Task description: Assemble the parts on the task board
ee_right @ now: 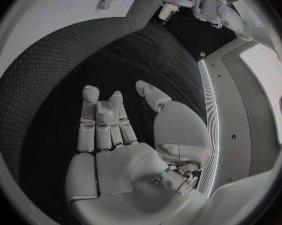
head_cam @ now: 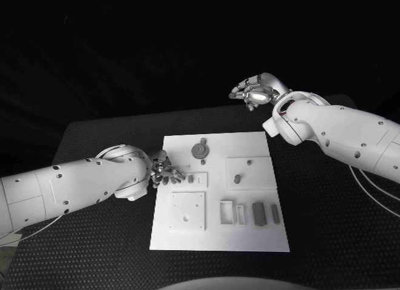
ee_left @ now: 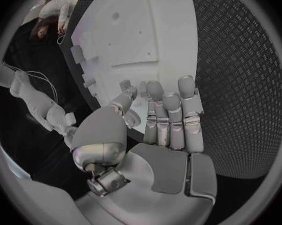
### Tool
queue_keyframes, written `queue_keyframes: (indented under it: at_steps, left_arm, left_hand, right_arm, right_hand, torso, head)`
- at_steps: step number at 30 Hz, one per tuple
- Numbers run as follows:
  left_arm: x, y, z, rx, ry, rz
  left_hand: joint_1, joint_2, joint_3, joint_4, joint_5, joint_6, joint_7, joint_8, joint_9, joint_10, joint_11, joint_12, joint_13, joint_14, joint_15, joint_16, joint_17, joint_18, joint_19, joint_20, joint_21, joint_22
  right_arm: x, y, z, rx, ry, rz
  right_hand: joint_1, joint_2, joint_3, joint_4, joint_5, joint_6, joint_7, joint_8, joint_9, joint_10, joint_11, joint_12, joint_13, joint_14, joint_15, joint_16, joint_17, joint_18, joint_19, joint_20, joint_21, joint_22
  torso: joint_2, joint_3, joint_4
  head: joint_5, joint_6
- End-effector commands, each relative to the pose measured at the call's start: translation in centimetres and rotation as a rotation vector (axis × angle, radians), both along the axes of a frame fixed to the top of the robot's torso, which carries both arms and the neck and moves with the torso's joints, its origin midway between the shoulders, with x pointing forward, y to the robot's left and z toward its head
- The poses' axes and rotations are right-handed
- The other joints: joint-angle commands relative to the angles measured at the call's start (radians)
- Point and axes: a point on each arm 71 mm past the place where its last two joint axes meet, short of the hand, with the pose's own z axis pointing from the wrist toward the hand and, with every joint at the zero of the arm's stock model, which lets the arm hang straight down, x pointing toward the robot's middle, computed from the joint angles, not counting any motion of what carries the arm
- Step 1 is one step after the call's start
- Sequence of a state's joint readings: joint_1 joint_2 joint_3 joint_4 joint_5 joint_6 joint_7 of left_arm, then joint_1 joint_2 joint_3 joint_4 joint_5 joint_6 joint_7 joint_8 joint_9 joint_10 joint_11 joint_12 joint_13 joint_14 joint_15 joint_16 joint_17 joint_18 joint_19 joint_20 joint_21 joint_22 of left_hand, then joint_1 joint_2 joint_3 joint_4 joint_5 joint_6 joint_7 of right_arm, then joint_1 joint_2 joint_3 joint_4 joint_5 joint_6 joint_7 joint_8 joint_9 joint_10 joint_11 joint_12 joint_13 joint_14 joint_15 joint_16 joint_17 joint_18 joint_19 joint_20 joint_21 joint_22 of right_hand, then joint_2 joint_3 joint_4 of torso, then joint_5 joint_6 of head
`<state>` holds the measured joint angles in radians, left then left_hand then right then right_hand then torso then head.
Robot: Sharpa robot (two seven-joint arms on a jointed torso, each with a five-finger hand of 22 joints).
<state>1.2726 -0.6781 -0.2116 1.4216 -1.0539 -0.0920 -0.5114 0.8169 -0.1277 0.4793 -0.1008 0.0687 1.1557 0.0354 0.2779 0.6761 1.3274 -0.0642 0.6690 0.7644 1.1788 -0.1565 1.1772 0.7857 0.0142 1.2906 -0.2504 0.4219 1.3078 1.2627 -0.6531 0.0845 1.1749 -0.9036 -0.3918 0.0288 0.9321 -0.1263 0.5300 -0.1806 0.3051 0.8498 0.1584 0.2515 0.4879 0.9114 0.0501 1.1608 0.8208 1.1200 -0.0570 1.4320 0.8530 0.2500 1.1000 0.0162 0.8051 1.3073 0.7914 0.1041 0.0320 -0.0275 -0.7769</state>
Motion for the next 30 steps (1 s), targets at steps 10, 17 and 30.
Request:
queue_keyframes:
  at_steps: [10,17,30]
  left_arm:
    - [-0.08,-0.21,0.09,-0.016,-0.017,-0.003]
    - [-0.12,-0.18,0.12,-0.015,-0.018,-0.005]
    - [-0.25,-0.33,0.14,-0.012,-0.005,-0.019]
  left_hand:
    - [0.003,-0.015,0.002,0.018,-0.003,0.008,0.001,0.007,0.003,0.006,-0.008,0.013,0.005,0.003,-0.012,0.012,-0.001,0.008,0.008,-0.01,0.007,0.02]
    - [0.009,-0.014,0.003,0.02,-0.002,0.013,-0.001,0.011,0.004,0.01,-0.01,0.019,0.008,0.006,-0.014,0.019,0.0,0.009,0.012,-0.012,0.012,0.021]
    - [0.024,-0.001,-0.001,0.013,0.005,0.018,-0.004,0.016,0.006,0.013,-0.013,0.028,0.012,0.008,-0.017,0.029,0.001,0.009,0.016,-0.014,0.02,0.023]
  right_arm:
    - [-0.05,0.03,-0.09,-0.001,0.002,0.012]
    - [-0.06,0.04,-0.15,-0.001,0.003,0.012]
    - [-0.07,0.08,-0.24,-0.001,0.005,0.013]
  right_hand:
    - [-0.009,-0.004,0.001,0.006,0.003,0.0,0.006,-0.005,-0.002,-0.009,0.002,0.006,-0.001,-0.009,0.0,-0.005,0.002,0.012,-0.001,-0.005,-0.003,0.019]
    - [-0.009,-0.004,0.001,0.006,0.003,0.0,0.006,-0.005,-0.002,-0.009,0.002,0.006,-0.001,-0.009,0.0,-0.005,0.002,0.012,-0.001,-0.005,-0.003,0.019]
    - [-0.009,-0.003,0.001,0.006,0.003,0.0,0.006,-0.005,-0.002,-0.009,0.002,0.006,-0.001,-0.009,0.0,-0.005,0.002,0.012,-0.001,-0.005,-0.003,0.019]
  torso:
    - [0.0,-0.0001,0.0001]
    - [0.0,-0.0005,0.0]
    - [0.0,-0.0007,0.0001]
  head:
    - [-0.001,-0.001]
    - [-0.001,-0.001]
    - [-0.002,-0.002]
